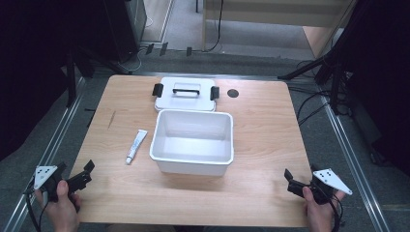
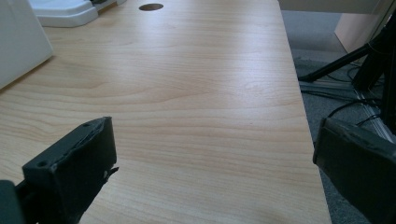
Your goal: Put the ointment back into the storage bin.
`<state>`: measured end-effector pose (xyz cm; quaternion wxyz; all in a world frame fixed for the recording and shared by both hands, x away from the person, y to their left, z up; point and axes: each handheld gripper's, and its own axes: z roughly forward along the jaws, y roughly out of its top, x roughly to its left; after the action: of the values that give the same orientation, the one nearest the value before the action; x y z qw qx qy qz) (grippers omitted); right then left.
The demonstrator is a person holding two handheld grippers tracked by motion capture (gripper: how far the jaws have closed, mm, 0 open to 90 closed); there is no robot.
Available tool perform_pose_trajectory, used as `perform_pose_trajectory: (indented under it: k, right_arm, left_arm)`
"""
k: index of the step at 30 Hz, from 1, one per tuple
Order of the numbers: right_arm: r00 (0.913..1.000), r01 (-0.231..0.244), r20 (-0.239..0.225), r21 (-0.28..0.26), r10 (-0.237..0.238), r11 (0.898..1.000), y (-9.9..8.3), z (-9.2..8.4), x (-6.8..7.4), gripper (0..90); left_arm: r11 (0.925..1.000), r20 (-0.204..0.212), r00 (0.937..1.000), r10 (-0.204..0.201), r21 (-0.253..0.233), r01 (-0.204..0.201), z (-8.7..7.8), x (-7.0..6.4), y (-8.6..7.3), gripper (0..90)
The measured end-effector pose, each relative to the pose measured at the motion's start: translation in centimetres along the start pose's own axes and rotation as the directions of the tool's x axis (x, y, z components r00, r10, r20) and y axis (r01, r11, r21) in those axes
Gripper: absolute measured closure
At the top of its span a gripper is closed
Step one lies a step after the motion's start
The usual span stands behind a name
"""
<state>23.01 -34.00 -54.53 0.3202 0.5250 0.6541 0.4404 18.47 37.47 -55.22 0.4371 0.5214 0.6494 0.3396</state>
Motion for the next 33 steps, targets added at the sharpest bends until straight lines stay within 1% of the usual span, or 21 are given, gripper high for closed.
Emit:
perform_pose_trajectory:
  k: [5, 6, 8, 9, 12, 14, 15, 16, 17, 18, 19, 21, 22, 24, 25, 26, 28, 29, 31, 32, 33]
  right_arm:
    - [1.0000, 0.000, -0.004, 0.001, 0.000, 1.000, 0.0, 0.0, 0.0, 0.0]
    - [1.0000, -0.007, -0.001, -0.001, 0.007, 1.000, 0.0, 0.0, -0.1, 0.0]
    - [0.9999, -0.010, -0.004, -0.001, 0.010, 1.000, 0.0, 0.0, -0.1, 0.0]
    - [0.9999, -0.010, -0.004, 0.001, 0.010, 1.000, 0.0, 0.0, -0.1, 0.0]
    - [1.0000, -0.005, -0.005, 0.006, 0.005, 1.000, 0.0, 0.1, -0.1, 0.0]
    - [1.0000, 0.001, -0.006, 0.009, -0.001, 1.000, 0.0, 0.1, 0.0, 0.0]
    - [1.0000, 0.001, -0.006, 0.009, -0.001, 1.000, 0.0, 0.1, 0.0, 0.0]
    - [1.0000, 0.001, -0.007, 0.010, -0.001, 1.000, 0.0, 0.1, 0.0, 0.0]
    - [1.0000, 0.000, -0.009, 0.010, 0.000, 1.000, 0.0, 0.1, -0.1, 0.0]
    - [0.9999, -0.003, -0.012, 0.013, 0.003, 1.000, 0.0, 0.1, -0.1, 0.0]
    - [0.9999, -0.003, -0.012, 0.013, 0.003, 1.000, 0.0, 0.1, -0.1, 0.0]
    - [0.9999, -0.005, -0.014, 0.015, 0.005, 1.000, 0.0, 0.1, -0.1, 0.0]
    - [0.9999, -0.002, -0.016, 0.019, 0.002, 1.000, 0.1, 0.1, -0.1, 0.0]
    - [0.9998, 0.000, -0.018, 0.023, 0.000, 1.000, 0.1, 0.1, -0.1, 0.0]
    - [0.9998, 0.000, -0.018, 0.023, 0.000, 1.000, 0.1, 0.1, -0.1, 0.0]
    - [0.9998, 0.003, -0.019, 0.025, -0.002, 1.000, 0.1, 0.2, -0.1, 0.0]
    - [0.9998, 0.009, -0.020, 0.029, -0.008, 1.000, 0.1, 0.2, 0.0, 0.0]
    - [0.9997, 0.013, -0.021, 0.031, -0.012, 0.999, 0.1, 0.2, 0.1, 0.0]
    - [0.9996, 0.018, -0.021, 0.034, -0.018, 0.999, 0.1, 0.3, 0.1, 0.0]
    - [0.9996, 0.020, -0.021, 0.035, -0.020, 0.999, 0.1, 0.3, 0.1, 0.0]
    - [0.9996, 0.020, -0.021, 0.035, -0.020, 0.999, 0.1, 0.3, 0.1, 0.0]
  left_arm:
    - [0.9981, -0.030, 0.9994, 0.019, 0.059, -0.017, 0.3, -0.2, 0.3, 0.0]
    - [0.9953, -0.023, 0.9989, 0.041, 0.089, -0.039, 0.4, -0.5, 0.6, 0.0]
    - [0.9923, -0.019, 0.9976, 0.066, 0.106, -0.064, 0.5, -0.8, 0.9, 0.0]
    - [0.9856, -0.018, 0.9936, 0.111, 0.130, -0.108, 0.4, -1.4, 1.5, 0.0]
    - [0.9713, 0.005, 0.9901, 0.140, 0.193, -0.138, 0.6, -2.5, 2.6, 0.0]
    - [0.9477, 0.018, 0.9825, 0.186, 0.261, -0.184, 0.8, -3.4, 3.2, 0.0]
    - [0.9477, 0.018, 0.9825, 0.186, 0.261, -0.184, 0.8, -3.4, 3.2, 0.0]
    - [0.9214, 0.033, 0.9740, 0.224, 0.319, -0.223, 1.0, -4.3, 3.6, 0.0]
    - [0.9214, 0.033, 0.9740, 0.224, 0.319, -0.223, 1.0, -4.3, 3.6, 0.0]
    - [0.8961, 0.057, 0.9676, 0.246, 0.367, -0.249, 1.1, -5.0, 4.1, 0.0]
    - [0.8961, 0.057, 0.9676, 0.246, 0.367, -0.249, 1.1, -5.0, 4.1, 0.0]
    - [0.8667, 0.082, 0.9586, 0.273, 0.412, -0.282, 1.2, -5.7, 4.8, 0.0]
    - [0.8389, 0.099, 0.9534, 0.285, 0.455, -0.298, 1.4, -6.1, 5.3, 0.0]
    - [0.8017, 0.107, 0.9487, 0.298, 0.512, -0.309, 2.0, -6.4, 5.8, 0.0]
    - [0.8017, 0.107, 0.9487, 0.298, 0.512, -0.309, 2.0, -6.4, 5.8, 0.0]
    - [0.7768, 0.104, 0.9434, 0.315, 0.543, -0.319, 2.3, -6.6, 6.1, 0.0]
    - [0.7441, 0.106, 0.9397, 0.325, 0.585, -0.323, 2.8, -7.0, 6.4, 0.0]
    - [0.7058, 0.123, 0.9364, 0.329, 0.627, -0.330, 3.2, -7.6, 6.8, 0.0]
    - [0.6704, 0.131, 0.9317, 0.339, 0.661, -0.337, 3.8, -8.3, 7.2, 0.3]
    - [0.6595, 0.136, 0.9342, 0.330, 0.675, -0.331, 4.1, -8.6, 7.4, 0.9]
    - [0.6595, 0.136, 0.9342, 0.330, 0.675, -0.331, 4.1, -8.6, 7.4, 1.9]
